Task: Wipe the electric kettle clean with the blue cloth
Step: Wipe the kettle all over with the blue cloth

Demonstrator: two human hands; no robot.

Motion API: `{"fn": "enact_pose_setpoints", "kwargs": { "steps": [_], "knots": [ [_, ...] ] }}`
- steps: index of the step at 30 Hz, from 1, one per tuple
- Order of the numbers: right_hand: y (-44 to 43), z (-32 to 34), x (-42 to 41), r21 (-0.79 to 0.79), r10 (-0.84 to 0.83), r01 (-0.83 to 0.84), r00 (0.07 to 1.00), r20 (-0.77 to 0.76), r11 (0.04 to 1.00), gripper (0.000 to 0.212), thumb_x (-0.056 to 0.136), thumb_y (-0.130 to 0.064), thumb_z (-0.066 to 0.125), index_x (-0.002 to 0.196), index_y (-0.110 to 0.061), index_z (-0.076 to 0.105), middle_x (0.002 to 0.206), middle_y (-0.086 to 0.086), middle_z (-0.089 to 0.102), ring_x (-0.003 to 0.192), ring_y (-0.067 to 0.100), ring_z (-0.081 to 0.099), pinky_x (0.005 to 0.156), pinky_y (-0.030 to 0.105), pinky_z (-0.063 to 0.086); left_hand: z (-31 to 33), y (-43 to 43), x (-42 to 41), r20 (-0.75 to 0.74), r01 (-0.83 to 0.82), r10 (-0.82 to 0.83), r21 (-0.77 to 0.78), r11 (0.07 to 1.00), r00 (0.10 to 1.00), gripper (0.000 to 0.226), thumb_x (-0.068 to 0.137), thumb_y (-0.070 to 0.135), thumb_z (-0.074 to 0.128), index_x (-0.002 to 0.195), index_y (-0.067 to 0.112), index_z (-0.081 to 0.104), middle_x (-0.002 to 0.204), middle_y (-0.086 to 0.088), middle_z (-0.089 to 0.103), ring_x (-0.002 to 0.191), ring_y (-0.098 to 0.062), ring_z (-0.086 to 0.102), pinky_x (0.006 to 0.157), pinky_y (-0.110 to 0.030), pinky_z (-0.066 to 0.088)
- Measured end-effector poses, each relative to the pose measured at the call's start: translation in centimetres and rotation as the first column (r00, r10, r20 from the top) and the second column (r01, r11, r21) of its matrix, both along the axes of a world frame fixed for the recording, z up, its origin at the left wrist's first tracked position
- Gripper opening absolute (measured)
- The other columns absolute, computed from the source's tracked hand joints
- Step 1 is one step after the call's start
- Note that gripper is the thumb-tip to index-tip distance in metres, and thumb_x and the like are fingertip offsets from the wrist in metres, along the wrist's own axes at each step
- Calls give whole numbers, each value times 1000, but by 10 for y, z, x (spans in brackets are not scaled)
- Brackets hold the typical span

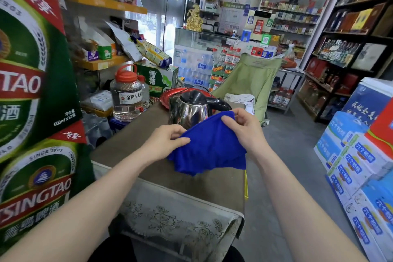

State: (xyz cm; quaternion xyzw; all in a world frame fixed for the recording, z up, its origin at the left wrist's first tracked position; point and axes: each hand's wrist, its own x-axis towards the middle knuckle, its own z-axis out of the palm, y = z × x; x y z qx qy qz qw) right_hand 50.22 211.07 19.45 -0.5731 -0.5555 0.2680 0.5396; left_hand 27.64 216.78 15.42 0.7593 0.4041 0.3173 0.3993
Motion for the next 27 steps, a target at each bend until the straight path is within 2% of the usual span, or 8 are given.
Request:
{"fn": "enact_pose_setpoints", "kwargs": {
  "steps": [5, 8, 11, 14, 18, 21, 24, 27],
  "knots": [
    [-1, -6, -6, 67, -108, 100, 986, 129, 993, 8, 89, -29, 72, 83, -29, 67, 85, -8, 72, 84, 16, 67, 68, 33, 54, 2, 1, 7, 22, -187, 189, -74, 980, 982, 9, 91, 27, 63, 92, 22, 71, 87, 4, 75, 84, -11, 69, 69, -26, 51],
    [-4, -7, -22, 89, 115, -134, 975, 190, 987, 5, 88, -25, 73, 86, -25, 69, 84, -9, 71, 77, 11, 64, 65, 25, 51, 9, 0, 18, 183, -183, 231, -246, 952, 956, 17, 94, 27, 61, 94, 14, 71, 92, -5, 74, 92, -24, 69, 79, -35, 53],
    [-9, -12, -35, -65, 330, -327, 890, 313, 943, 7, 89, -29, 73, 95, -28, 76, 85, -15, 74, 77, 2, 64, 69, 19, 48, 17, -6, 20, 335, -44, 206, -433, 901, 920, 32, 95, 41, 57, 93, 13, 73, 86, -6, 74, 81, -22, 70, 73, -32, 55],
    [-9, -21, -34, -78, 312, -303, 892, 326, 950, 13, 92, -27, 69, 102, -31, 77, 98, -12, 77, 94, 5, 69, 88, 35, 57, 6, -4, 14, 273, -17, 116, -341, 940, 955, 26, 92, 18, 64, 116, 8, 68, 99, -10, 75, 96, -26, 71, 86, -36, 56],
    [-8, -34, -21, -168, 277, -248, 944, 181, 954, 46, 82, -32, 79, 124, -27, 61, 123, -9, 68, 117, 8, 62, 103, 38, 52, 2, -7, 8, 272, 47, 35, -286, 957, 962, 32, 94, 3, 58, 125, 9, 60, 105, -11, 74, 93, -21, 71, 74, -26, 56],
    [-14, -43, -23, -387, 412, -373, 911, 22, 844, 44, 83, -26, 80, 123, -18, 64, 118, 2, 73, 104, 12, 70, 90, 32, 58, 13, -7, 5, 353, 98, 5, -273, 957, 936, 27, 95, 9, 58, 121, 16, 59, 96, -9, 74, 80, -16, 71, 64, -24, 54],
    [-20, -40, -28, -303, 311, -327, 945, -99, 895, 30, 86, -22, 76, 112, -8, 70, 104, 11, 77, 91, 25, 74, 81, 39, 59, 12, 0, 0, 255, -125, 175, -202, 971, 951, 29, 91, 16, 65, 118, 21, 55, 105, -6, 69, 88, -18, 69, 70, -30, 54],
    [-20, -36, -34, -222, 242, -238, 970, -9, 945, 29, 90, -29, 72, 108, -7, 69, 103, 15, 74, 95, 33, 71, 83, 45, 57, 2, -2, 0, 2, -285, 289, 166, 944, 957, 27, 86, 26, 70, 111, 29, 59, 103, 7, 62, 91, -10, 61, 79, -27, 49]
  ]
}}
